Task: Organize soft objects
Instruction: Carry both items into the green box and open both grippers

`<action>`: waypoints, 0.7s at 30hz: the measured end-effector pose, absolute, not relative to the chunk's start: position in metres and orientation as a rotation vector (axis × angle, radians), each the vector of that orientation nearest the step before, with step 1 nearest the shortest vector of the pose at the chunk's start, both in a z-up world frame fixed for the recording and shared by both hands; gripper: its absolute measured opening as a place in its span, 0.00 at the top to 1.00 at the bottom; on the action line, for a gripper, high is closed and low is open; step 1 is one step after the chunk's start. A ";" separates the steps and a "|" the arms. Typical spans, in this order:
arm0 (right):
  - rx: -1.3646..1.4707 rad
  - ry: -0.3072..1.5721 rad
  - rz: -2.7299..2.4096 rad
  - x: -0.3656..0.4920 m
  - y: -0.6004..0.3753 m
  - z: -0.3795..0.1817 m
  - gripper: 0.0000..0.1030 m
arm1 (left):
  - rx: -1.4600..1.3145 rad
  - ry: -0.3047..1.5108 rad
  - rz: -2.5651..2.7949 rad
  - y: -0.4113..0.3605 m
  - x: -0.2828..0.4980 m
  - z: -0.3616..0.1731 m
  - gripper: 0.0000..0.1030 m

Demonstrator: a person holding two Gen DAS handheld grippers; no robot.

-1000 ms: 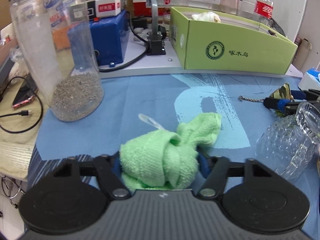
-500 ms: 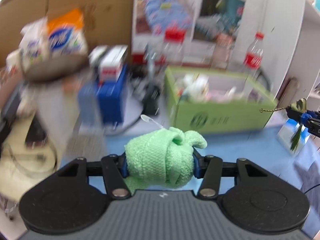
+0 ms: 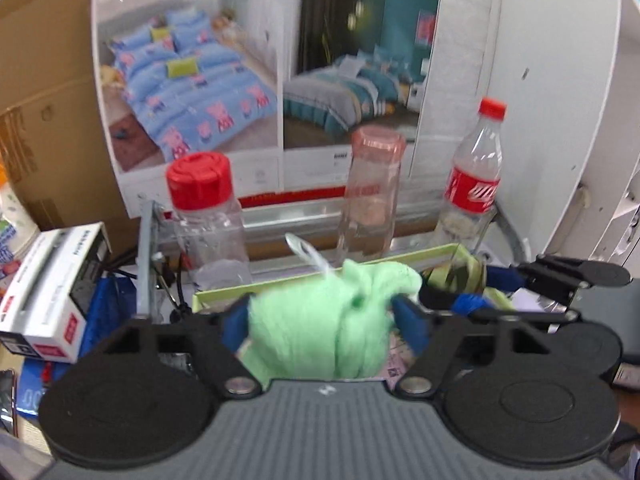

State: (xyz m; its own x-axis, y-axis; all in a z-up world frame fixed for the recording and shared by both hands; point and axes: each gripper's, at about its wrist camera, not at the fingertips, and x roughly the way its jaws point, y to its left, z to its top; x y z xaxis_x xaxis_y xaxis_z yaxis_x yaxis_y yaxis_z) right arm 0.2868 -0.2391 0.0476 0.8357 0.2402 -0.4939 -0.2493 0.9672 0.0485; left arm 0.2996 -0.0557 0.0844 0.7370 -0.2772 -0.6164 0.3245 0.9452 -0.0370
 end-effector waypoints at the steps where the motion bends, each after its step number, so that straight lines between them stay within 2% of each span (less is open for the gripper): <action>1: -0.012 0.536 0.251 0.289 -0.237 0.041 0.71 | 0.078 0.668 -0.324 -0.057 0.303 0.080 0.22; 12: -0.081 0.523 0.171 0.279 -0.232 0.046 0.53 | 0.050 0.682 -0.313 -0.049 0.296 0.075 0.20; 18: -0.100 0.522 0.164 0.248 -0.229 0.058 0.49 | 0.051 0.655 -0.306 -0.041 0.259 0.089 0.18; 20: -0.094 0.507 0.156 0.230 -0.229 0.064 0.48 | 0.054 0.634 -0.301 -0.038 0.241 0.096 0.15; 21: -0.088 0.497 0.155 0.219 -0.230 0.067 0.48 | 0.056 0.619 -0.293 -0.035 0.229 0.100 0.10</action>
State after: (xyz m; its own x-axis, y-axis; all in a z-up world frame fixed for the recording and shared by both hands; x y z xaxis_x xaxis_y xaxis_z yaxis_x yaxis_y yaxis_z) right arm 0.2187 -0.2300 0.0674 0.8676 0.1261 -0.4811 -0.1689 0.9845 -0.0466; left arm 0.2287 -0.0352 0.0998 0.7745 -0.2541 -0.5794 0.2874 0.9571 -0.0356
